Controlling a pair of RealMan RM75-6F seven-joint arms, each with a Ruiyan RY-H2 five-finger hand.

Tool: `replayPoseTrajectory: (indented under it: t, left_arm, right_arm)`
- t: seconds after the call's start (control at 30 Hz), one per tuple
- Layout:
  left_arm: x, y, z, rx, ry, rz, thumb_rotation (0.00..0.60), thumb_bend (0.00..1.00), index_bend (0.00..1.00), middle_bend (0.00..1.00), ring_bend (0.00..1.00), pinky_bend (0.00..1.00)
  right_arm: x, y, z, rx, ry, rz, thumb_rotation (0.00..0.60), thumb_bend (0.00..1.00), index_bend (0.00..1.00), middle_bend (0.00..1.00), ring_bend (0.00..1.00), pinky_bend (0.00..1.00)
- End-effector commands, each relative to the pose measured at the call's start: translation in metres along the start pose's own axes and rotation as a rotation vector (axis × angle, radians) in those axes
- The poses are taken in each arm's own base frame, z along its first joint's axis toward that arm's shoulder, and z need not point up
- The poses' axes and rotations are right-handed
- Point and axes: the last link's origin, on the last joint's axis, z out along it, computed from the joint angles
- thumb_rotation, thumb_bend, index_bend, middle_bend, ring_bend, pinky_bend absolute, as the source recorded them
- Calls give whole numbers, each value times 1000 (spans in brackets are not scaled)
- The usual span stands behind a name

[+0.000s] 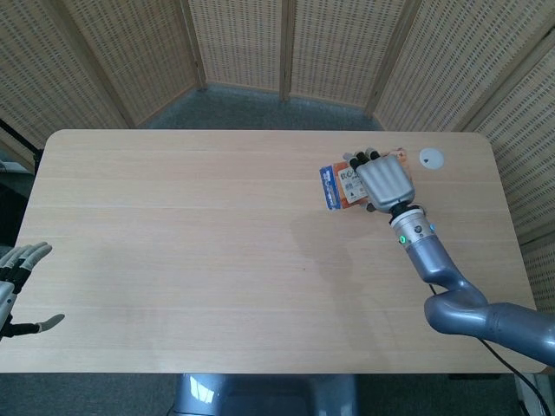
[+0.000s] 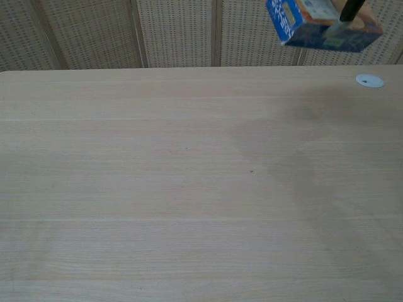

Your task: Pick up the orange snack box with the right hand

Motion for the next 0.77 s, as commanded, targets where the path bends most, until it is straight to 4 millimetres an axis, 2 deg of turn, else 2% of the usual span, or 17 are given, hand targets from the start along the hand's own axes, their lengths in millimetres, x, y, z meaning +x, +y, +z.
replayPoseTrajectory:
  t: [0.03,0.17,0.3,0.5,0.77]
  left_arm:
    - [-1,1,-2,-3,-1,-1,600,0,68,0,0,0]
    - [-1,2,-6,-1,5,0,600,0,67,0,0,0]
    - [2,1,-12,7,18,-1,600,0,68,0,0,0]
    - [3,2,-15,8,24,-2,600,0,69,0,0,0]
    - [3,3,-16,15,22,2,600,0,68,0,0,0]
  right_arm:
    - [31,0,-6,14,90,60,600,352,308,385,565,569]
    - [61,-2,-12,30,173,96,600,354,314,388,565,568]
    - [77,-3,-19,40,220,123,600,353,320,393,566,569]
    - [82,-5,-25,55,237,121,600,359,330,395,576,569]
    - [81,-4,-24,54,237,126,600,363,332,398,579,582]
